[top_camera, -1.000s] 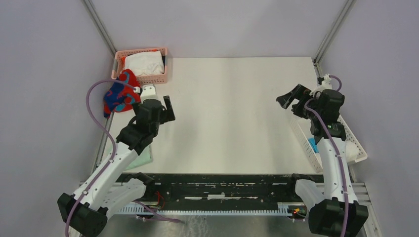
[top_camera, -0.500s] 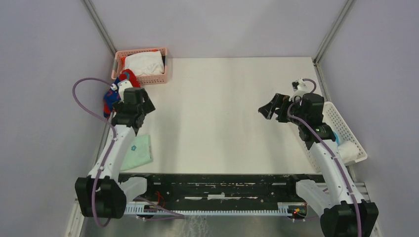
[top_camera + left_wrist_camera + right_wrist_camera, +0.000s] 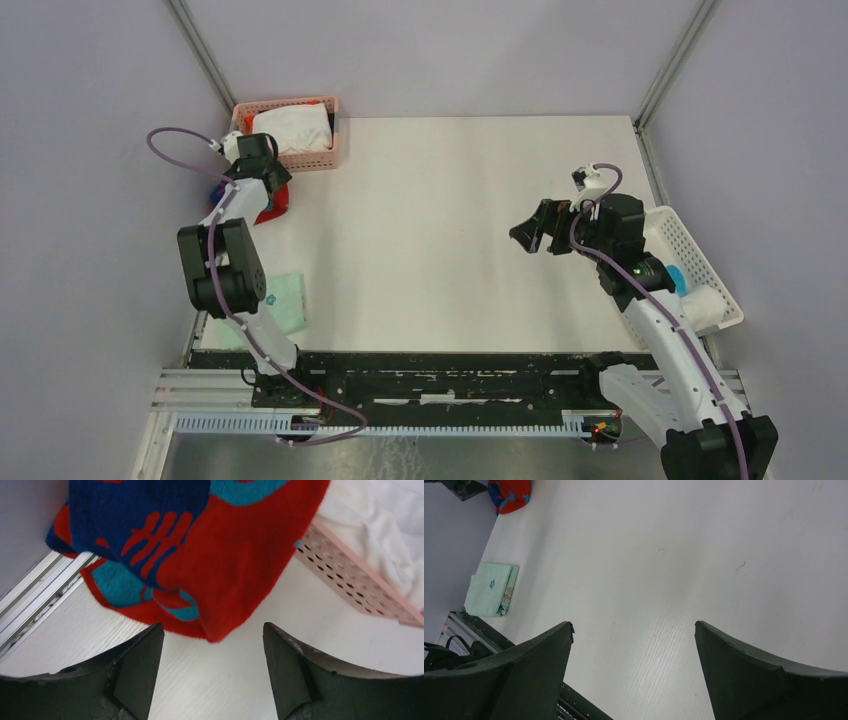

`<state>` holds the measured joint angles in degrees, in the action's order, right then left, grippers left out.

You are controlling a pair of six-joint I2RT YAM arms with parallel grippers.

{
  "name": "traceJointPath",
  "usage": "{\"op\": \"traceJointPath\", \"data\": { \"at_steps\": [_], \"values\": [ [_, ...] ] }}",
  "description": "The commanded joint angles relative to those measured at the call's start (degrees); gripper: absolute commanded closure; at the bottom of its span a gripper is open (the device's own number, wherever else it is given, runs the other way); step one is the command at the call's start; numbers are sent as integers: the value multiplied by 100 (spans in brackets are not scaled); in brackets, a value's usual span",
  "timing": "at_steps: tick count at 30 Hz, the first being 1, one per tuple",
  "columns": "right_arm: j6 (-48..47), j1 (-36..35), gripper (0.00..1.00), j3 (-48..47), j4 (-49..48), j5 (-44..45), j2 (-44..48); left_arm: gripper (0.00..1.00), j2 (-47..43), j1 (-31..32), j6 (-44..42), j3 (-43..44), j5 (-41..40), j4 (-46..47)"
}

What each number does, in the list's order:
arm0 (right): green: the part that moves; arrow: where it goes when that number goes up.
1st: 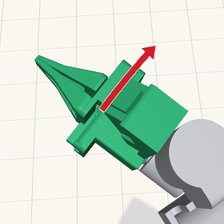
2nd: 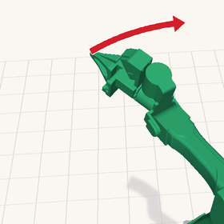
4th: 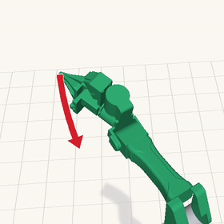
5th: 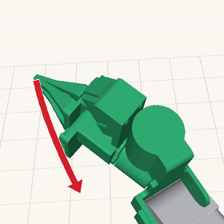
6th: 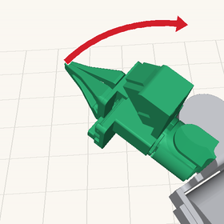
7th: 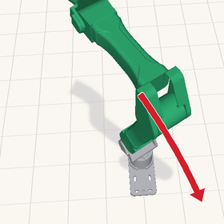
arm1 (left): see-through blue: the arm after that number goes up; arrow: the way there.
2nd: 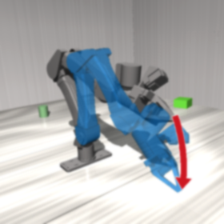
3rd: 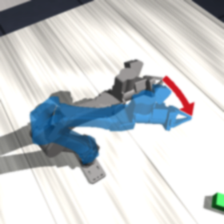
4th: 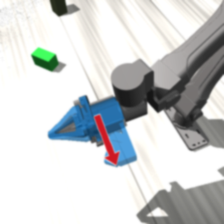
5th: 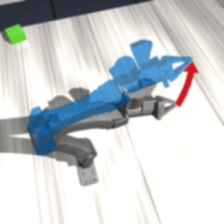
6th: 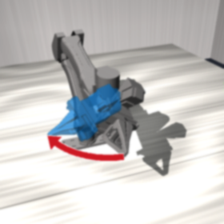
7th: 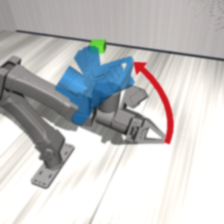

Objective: Roll the towels
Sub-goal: Move the towel to the center of the board.

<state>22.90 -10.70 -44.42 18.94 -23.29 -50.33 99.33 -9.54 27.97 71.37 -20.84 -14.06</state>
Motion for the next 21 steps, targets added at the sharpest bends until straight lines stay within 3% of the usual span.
{"op": "traceJointPath", "data": {
  "at_steps": [1,4,8,10,13,17,21],
  "values": [
    [-173,-44,0,-38,-92,127,84,23,931,-156,220,841,-48,289],
    [-202,-46,0,-49,-57,191,71,36,1387,-158,149,1232,-58,119],
    [-194,-46,0,-31,-108,210,18,75,1324,-68,176,1239,474,7],
    [-177,-46,0,-31,-146,211,-11,82,960,146,237,975,600,41],
    [-140,-46,0,-44,-195,162,-49,84,317,790,426,526,799,31],
    [-103,-68,0,-102,-215,47,-152,83,-393,2214,701,41,859,52],
    [-96,-103,0,-198,-132,-52,-320,71,-527,3766,872,15,835,-46]
  ]
}}
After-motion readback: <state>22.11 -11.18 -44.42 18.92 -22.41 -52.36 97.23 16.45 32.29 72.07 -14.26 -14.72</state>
